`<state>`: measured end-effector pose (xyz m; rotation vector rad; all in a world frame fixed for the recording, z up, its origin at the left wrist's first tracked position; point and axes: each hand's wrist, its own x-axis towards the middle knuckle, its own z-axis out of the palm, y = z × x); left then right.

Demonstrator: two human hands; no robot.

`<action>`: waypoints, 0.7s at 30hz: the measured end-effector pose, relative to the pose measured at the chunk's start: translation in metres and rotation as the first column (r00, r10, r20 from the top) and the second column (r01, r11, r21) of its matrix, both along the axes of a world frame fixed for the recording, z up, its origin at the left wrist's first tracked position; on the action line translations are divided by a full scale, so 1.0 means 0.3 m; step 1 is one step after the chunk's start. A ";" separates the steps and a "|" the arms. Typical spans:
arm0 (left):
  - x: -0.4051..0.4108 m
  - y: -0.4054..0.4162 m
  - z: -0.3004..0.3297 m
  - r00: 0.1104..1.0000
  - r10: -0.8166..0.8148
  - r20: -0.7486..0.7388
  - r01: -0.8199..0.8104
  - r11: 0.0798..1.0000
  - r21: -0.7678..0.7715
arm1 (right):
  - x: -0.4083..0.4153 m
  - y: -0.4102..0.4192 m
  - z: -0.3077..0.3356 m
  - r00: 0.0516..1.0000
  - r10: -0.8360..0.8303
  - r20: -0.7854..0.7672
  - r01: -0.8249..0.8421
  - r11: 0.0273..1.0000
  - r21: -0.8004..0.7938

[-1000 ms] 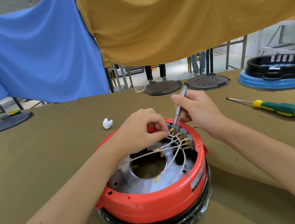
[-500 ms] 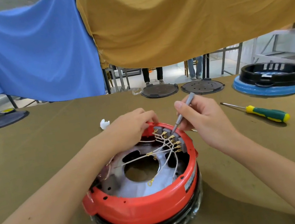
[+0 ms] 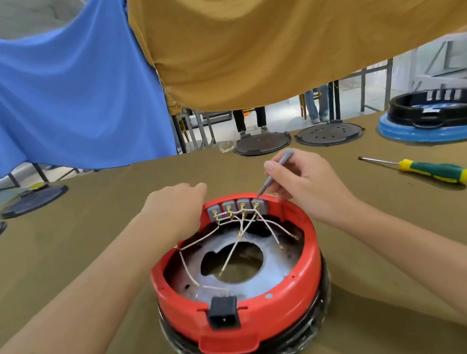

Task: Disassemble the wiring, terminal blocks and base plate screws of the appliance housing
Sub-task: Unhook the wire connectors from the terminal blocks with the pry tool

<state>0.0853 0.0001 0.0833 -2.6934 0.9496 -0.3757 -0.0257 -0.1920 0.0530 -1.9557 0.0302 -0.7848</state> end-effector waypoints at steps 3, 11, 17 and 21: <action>-0.017 -0.031 0.010 0.941 -0.295 -0.164 0.233 0.920 -0.315 | 0.040 -0.007 0.015 1.000 -0.010 -0.003 0.010 1.000 -0.018; -0.009 -0.080 -0.084 0.818 -0.550 -0.168 0.328 0.686 -0.650 | 0.070 -0.001 -0.035 0.997 -0.047 0.062 0.053 0.992 -0.111; 0.007 -0.092 -0.105 0.825 -0.553 -0.122 0.390 0.711 -0.586 | 0.071 0.002 -0.028 0.997 -0.053 0.059 0.065 0.971 -0.230; 0.003 -0.095 -0.107 0.811 -0.570 -0.132 0.385 0.690 -0.613 | 0.063 0.004 -0.024 0.997 -0.035 0.063 0.053 0.947 -0.316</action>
